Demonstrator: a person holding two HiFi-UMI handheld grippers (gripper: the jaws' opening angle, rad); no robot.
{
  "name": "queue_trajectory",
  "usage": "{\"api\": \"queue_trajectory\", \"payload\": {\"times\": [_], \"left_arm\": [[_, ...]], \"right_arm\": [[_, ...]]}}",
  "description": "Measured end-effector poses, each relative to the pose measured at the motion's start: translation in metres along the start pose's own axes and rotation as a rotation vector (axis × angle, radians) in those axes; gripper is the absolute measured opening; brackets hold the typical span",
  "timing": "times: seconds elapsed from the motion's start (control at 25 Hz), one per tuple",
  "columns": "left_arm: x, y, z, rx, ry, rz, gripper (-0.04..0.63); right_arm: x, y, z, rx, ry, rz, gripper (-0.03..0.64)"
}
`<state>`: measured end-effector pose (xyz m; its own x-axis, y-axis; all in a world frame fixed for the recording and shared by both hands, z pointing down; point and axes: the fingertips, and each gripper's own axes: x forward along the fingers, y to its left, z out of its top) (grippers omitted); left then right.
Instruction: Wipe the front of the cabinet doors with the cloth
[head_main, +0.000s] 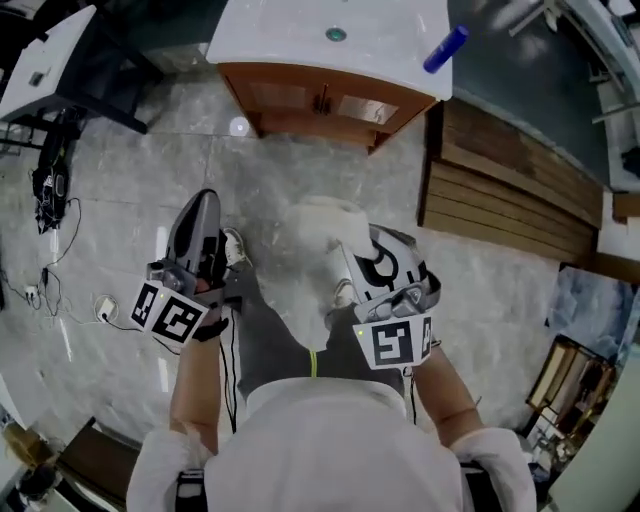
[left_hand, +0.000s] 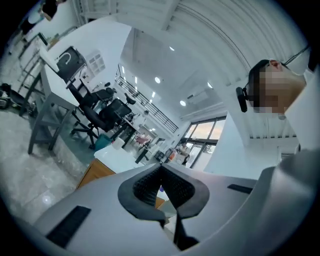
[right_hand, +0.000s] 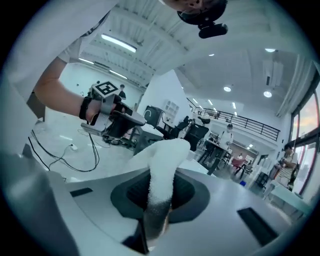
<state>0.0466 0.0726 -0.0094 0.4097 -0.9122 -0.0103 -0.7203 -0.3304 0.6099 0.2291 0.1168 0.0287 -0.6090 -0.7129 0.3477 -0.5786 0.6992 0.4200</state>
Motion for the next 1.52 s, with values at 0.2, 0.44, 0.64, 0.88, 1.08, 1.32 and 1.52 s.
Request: {"api": "queue_trajectory", "payload": {"times": [0.2,0.44,0.64,0.88,1.08,1.32,1.52], "left_arm": [[-0.057,-0.113,-0.003,-0.038,-0.089,0.09,0.017],[-0.149,-0.187,-0.026,-0.008,-0.106,0.089,0.017],[-0.213,-0.196,-0.058,-0.046,-0.107,0.136,0.017],[-0.249,-0.213,-0.071,-0.062,-0.153,0.22,0.017],[-0.27,-0.258,-0.075,-0.011,-0.211,0.267,0.017],[-0.255,-0.297,-0.099,0.002,-0.235,0.306,0.017],[-0.23,-0.314,-0.121,0.006,-0.224,0.317,0.017]], "right_arm": [[-0.104,-0.005,0.025,-0.063,-0.052,0.116,0.071],[-0.168,0.041,0.056,-0.147,-0.094,0.149,0.071],[-0.204,0.085,0.065,-0.153,-0.085,0.216,0.071],[-0.234,0.103,0.059,-0.139,-0.123,0.28,0.071],[-0.27,0.102,0.056,-0.139,-0.189,0.311,0.071],[-0.299,0.059,0.044,-0.15,-0.236,0.31,0.071],[-0.313,0.036,0.013,-0.204,-0.225,0.293,0.071]]}}
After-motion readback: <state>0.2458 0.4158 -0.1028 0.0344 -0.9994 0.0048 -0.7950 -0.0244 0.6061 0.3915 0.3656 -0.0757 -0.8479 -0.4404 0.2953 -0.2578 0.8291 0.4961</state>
